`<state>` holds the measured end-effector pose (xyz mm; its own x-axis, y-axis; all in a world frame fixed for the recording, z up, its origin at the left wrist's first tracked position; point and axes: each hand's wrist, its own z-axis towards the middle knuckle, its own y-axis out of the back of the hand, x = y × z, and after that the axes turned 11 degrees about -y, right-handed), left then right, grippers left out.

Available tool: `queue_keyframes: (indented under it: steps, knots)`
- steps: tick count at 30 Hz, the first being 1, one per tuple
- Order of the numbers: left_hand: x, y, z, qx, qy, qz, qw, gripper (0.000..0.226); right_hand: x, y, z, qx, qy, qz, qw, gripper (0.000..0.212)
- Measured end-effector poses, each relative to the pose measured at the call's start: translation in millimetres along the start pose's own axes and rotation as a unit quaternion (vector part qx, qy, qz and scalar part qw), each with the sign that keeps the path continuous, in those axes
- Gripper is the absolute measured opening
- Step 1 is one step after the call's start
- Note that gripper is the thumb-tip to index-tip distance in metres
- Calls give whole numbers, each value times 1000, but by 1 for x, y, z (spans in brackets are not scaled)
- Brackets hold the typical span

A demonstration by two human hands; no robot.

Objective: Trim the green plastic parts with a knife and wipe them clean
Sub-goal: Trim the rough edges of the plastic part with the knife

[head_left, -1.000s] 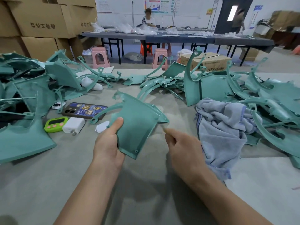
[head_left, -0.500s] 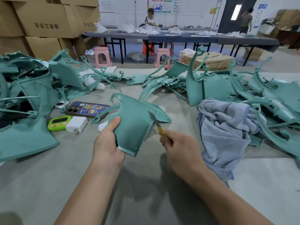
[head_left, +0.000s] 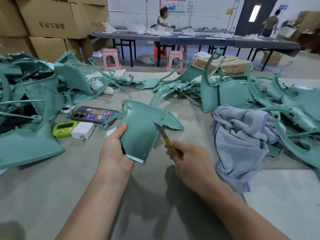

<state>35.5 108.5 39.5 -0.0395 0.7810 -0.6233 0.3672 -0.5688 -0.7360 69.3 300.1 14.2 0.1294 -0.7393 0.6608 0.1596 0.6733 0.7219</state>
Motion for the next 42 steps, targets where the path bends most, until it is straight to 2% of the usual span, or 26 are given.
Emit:
queue_keyframes:
  steps: [2, 4, 7, 10, 13, 14, 16, 18, 19, 21, 23, 25, 27, 28, 30, 32, 34, 36, 37, 40, 42]
  knots:
    - [0, 1, 0, 0, 1, 2, 1000, 27, -2, -2, -3, 32, 15, 1, 999, 17]
    - [-1, 1, 1, 2, 2, 3, 1000, 31, 0, -3, -6, 54, 73, -30, 995, 19]
    - [-2, 0, 1, 10, -5, 8, 1000, 34, 4, 0, -5, 53, 96, -13, 994, 17]
    - [-2, -1, 0, 10, -16, 24, 1000, 37, 1, 4, 4, -1, 29, -2, 1000, 18]
    - [0, -1, -1, 14, -5, 38, 999, 39, -9, 15, 17, -110, -68, 61, 990, 26]
    - [0, -1, -2, 16, 4, 39, 999, 38, -10, 17, 17, -114, -69, 96, 986, 22]
    - [1, -1, -3, 19, 17, 42, 999, 36, -8, 19, 10, -40, -34, 130, 990, 12]
    - [1, -2, -3, 23, 27, 50, 998, 35, -2, 13, 0, 33, 25, 69, 997, 11]
    - [1, -2, -3, 25, 28, 52, 998, 36, -1, 10, -1, 28, 23, 54, 998, 13]
    - [0, -1, -2, 28, 21, 55, 998, 42, -2, 12, 8, -40, -51, 102, 993, 20]
    - [-2, -1, -1, 28, 12, 59, 998, 46, -4, 18, 12, -86, -78, 140, 983, 22]
    - [-2, -1, -1, 31, 16, 62, 997, 47, -4, 23, 8, -39, -46, 148, 987, 16]
    - [-1, -2, -3, 32, 26, 62, 997, 45, 0, 19, 1, 23, -15, 108, 994, 15]
    - [0, -2, -3, 31, 25, 60, 997, 45, 0, 17, 2, 16, -29, 98, 995, 18]
    - [-1, -2, -2, 27, 17, 58, 998, 47, -5, 19, 12, -59, -83, 104, 989, 28]
    - [-2, -1, -1, 20, 16, 57, 998, 47, -9, 25, 16, -88, -84, 143, 982, 27]
    - [-3, -1, -1, 22, 25, 62, 998, 43, -9, 25, 10, -35, -36, 173, 984, 20]
    - [-2, -1, -2, 25, 33, 63, 997, 41, -5, 18, 1, 22, 0, 119, 993, 16]
    - [-2, -1, -2, 27, 31, 61, 997, 42, -5, 14, 3, 11, -8, 94, 995, 18]
    - [-2, -2, -3, 27, 26, 60, 998, 48, -10, 16, 18, -101, -90, 90, 987, 32]
    - [-2, -1, -4, 25, 19, 62, 998, 45, -13, 21, 17, -94, -88, 149, 980, 29]
